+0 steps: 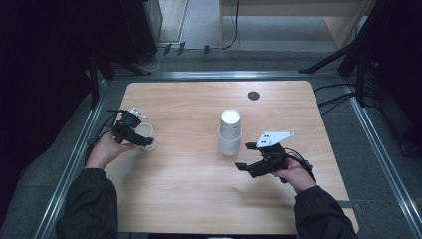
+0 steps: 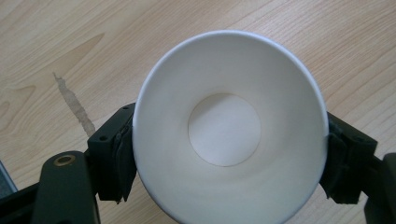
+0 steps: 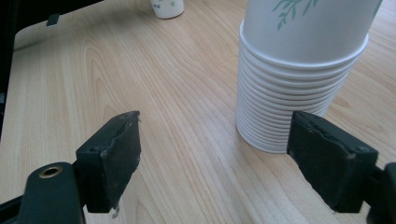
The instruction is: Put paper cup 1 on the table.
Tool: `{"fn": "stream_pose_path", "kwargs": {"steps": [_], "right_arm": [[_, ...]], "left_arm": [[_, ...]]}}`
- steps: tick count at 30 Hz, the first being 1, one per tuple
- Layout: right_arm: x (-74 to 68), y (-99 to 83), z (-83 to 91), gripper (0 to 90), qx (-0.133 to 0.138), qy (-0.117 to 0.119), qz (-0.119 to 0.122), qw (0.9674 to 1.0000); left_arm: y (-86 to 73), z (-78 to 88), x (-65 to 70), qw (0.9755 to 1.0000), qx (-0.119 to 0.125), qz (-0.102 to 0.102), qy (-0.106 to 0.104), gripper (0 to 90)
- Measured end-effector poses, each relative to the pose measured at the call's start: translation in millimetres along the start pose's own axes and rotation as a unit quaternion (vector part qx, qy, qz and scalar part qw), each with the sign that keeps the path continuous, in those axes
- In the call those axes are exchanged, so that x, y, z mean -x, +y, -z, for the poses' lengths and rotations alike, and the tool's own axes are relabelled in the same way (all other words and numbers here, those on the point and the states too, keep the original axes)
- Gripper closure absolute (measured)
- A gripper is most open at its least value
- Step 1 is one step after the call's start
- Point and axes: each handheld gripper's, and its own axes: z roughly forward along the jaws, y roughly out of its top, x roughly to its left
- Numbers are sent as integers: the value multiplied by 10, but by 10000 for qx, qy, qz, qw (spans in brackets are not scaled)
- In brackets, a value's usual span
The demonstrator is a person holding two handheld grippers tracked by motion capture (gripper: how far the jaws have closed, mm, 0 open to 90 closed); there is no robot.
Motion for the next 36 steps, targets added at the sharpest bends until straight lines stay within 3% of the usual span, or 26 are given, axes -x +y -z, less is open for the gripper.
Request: {"fn": "stream_pose_path", "kwargs": {"steps": [26,36], "right_arm": [[47,-9,17,183,-35,-6,-89,10000],[79,-22,25,177,-38,-133,-117,9998]], "left_arm": [[-21,87,-39,9991,245,260,-237,133],[-27,271,-78,9978,497,351,-272,133]]}}
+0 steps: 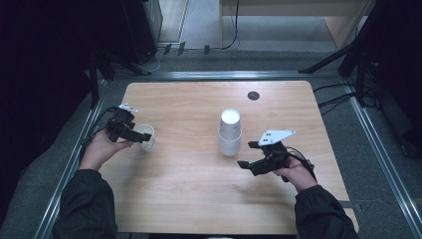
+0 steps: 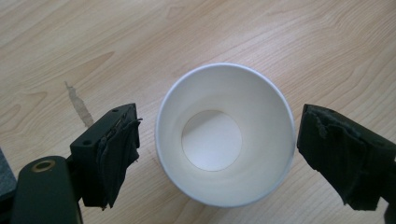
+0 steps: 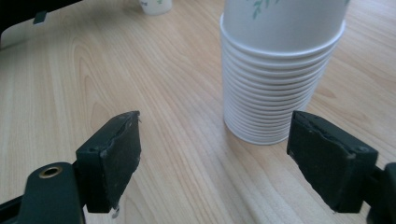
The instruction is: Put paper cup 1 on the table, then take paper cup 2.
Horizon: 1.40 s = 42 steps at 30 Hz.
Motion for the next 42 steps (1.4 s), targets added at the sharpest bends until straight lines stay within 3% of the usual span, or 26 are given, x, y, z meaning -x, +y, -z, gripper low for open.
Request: {"fn": "stream_pose_path", "kwargs": {"steps": [4,6,9,12,14,17,20,22,24,26,27,30,37,39,42], "right_arm": [[18,6,21,159,23,-8,-66,10000],[29,10,37,153,-35,51,-120,9999],[44,12,54,145,-107,163,-105,9998],[65,44,72,146,-283,206,-80,9994],[64,53,88,170,-239,237,9,9994],[44,84,136,207,-61,82,163,9998],[61,86,162,187,19,96,87,9999],[73,93,170,161,58,157,24,9999],[66,117,170,158,9,62,74,10000],[71,152,172,158,22,39,-27,10000],[74,161,169,160,48,84,-45,9999],[72,172,148,188,-37,47,-29,10000],[90,198,133,213,-58,-21,18,10000],[106,222,128,268,-78,-35,28,10000],[135,256,103,276,-123,-49,12,9999]], "left_arm": [[3,112,-20,9997,203,83,-73,133],[7,160,-20,9990,353,113,-239,134],[24,204,18,9976,506,68,-468,136],[58,233,74,9966,598,-14,-562,140],[84,251,121,9960,633,-79,-621,141],[116,263,195,9927,759,-162,-925,143],[146,253,260,9887,903,-223,-1178,148],[168,240,308,9890,890,-305,-1145,149],[187,226,366,9891,876,-397,-1119,152],[205,210,419,9882,891,-465,-1157,152],[213,201,446,9876,887,-519,-1189,152],[221,167,518,9821,945,-641,-1501,152],[255,77,738,9797,838,-886,-1589,152],[260,61,787,9788,809,-986,-1604,152],[264,42,842,9773,822,-1001,-1677,152]]}}
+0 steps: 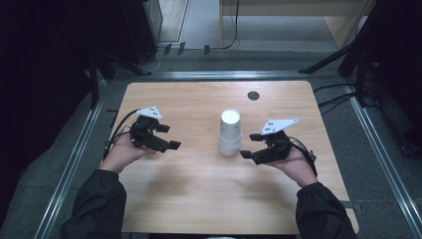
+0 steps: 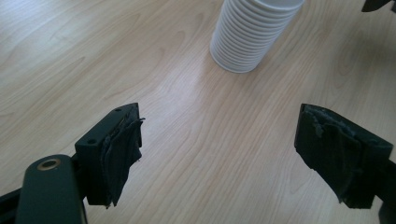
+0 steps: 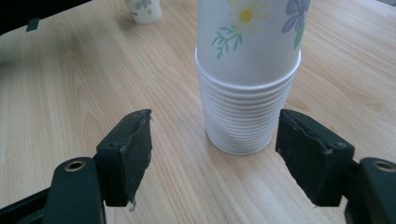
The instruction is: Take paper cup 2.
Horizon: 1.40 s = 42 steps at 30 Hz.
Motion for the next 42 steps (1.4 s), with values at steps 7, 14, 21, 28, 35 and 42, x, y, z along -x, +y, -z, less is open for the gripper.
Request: {"fn": "stream_pose_path", "kwargs": {"steps": [7,14,21,28,35,42], "right_arm": [[77,87,27,299,28,105,-63,9999],[195,202,93,324,45,446,-158,9989],[248,329,136,348,-103,559,327,9978],[301,542,135,295,-353,622,536,9960],[346,796,61,279,-706,664,728,9926],[365,986,-89,251,-1195,632,862,9871]], "left_arm": [[0,-72,104,9999,-41,-94,-39,152],[-28,-127,143,9997,-161,-159,-27,155],[-22,-157,194,9995,-175,-255,-21,155],[-37,-172,229,9992,-177,-344,-59,155],[-42,-194,245,9989,-235,-399,-58,155],[-40,-190,256,9988,-223,-423,-100,155]]}}
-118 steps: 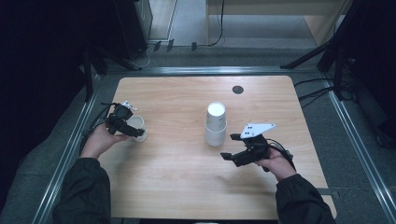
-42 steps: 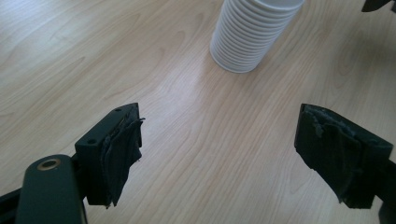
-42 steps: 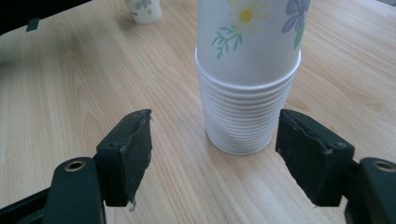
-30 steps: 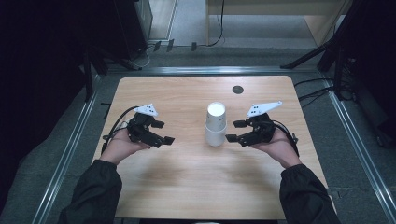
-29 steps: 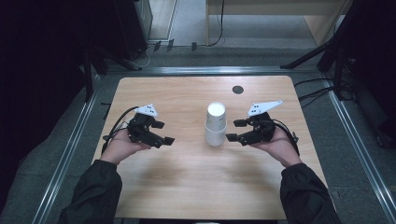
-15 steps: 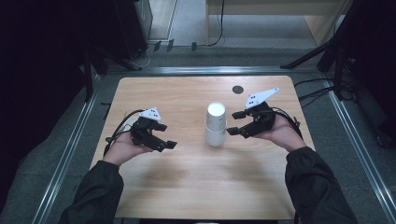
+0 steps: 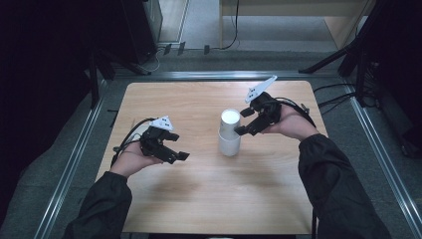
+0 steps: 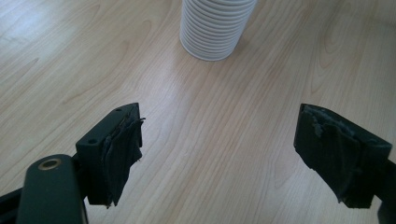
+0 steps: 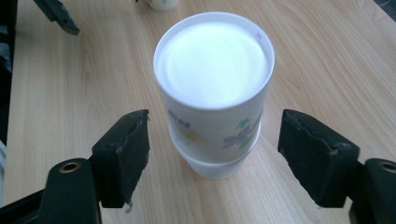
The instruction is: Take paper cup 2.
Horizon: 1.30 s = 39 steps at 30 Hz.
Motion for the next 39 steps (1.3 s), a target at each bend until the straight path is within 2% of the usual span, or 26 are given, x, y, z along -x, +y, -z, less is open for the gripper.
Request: {"fn": "stream_pose_path", "kwargs": {"steps": [5,13,18,32,39], "right_arm": [[-25,167,-117,237,-173,-85,-70,9998],[-11,276,-219,272,-347,-70,16,9994],[-44,348,-196,325,-457,-133,80,9988],[-72,432,-97,345,-641,-184,152,9977],[-83,520,-21,346,-629,-183,109,9978]], "left_arm": [[-14,4,-5,10000,-69,-41,-19,156],[-21,4,-3,9999,-100,-83,1,156],[-35,7,-15,9999,-106,-56,15,155],[-34,7,-9,9999,-101,-93,20,156],[-33,25,-12,10000,-58,-64,-6,157]]}}
